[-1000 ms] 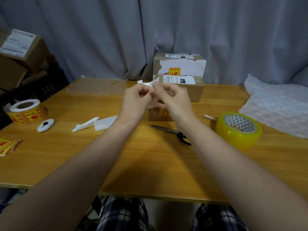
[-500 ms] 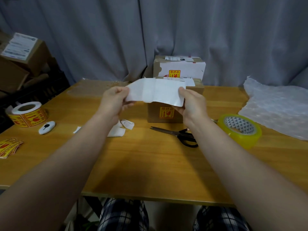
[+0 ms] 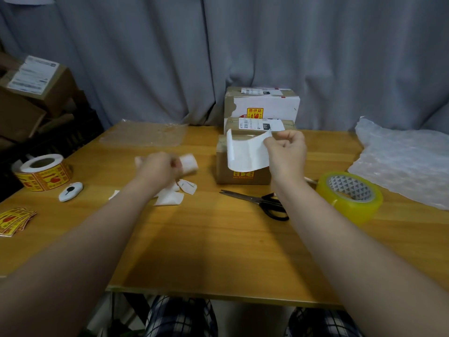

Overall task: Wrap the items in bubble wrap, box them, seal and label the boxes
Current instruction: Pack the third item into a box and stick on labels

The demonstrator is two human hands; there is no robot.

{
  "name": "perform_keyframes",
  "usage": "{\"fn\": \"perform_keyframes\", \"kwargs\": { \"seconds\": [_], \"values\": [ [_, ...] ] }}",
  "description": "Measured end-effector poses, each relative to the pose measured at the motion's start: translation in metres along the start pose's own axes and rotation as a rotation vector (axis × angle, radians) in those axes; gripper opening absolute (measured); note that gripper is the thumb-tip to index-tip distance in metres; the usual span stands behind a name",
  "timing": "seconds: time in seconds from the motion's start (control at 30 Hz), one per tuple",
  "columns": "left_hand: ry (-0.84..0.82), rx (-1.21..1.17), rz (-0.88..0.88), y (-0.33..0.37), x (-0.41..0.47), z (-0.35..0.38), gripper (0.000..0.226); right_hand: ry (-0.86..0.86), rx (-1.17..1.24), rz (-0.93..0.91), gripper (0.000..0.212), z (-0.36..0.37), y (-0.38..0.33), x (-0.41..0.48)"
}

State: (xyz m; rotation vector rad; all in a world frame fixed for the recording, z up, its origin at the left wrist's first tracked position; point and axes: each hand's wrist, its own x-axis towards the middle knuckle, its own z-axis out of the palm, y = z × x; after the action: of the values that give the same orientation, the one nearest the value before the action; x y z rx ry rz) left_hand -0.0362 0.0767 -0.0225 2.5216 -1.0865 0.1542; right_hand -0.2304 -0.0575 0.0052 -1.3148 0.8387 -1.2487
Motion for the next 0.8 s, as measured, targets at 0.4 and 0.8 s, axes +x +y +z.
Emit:
{"fn": "perform_keyframes", "kwargs": {
  "seconds": [0.4, 0.8],
  "values": [
    [-0.082, -0.844, 0.238, 0.109, -0.044, -0.057, 0.023, -0.001, -0.075, -0.430, 0.029, 0.018, -0.020, -0.021],
    [-0.040, -1.396, -0.133, 0.111, -0.031, -0.039, 0.012, -0.414, -0.347, -0.590, 0.056, 0.012, -0.010, -0.030]
  ]
}}
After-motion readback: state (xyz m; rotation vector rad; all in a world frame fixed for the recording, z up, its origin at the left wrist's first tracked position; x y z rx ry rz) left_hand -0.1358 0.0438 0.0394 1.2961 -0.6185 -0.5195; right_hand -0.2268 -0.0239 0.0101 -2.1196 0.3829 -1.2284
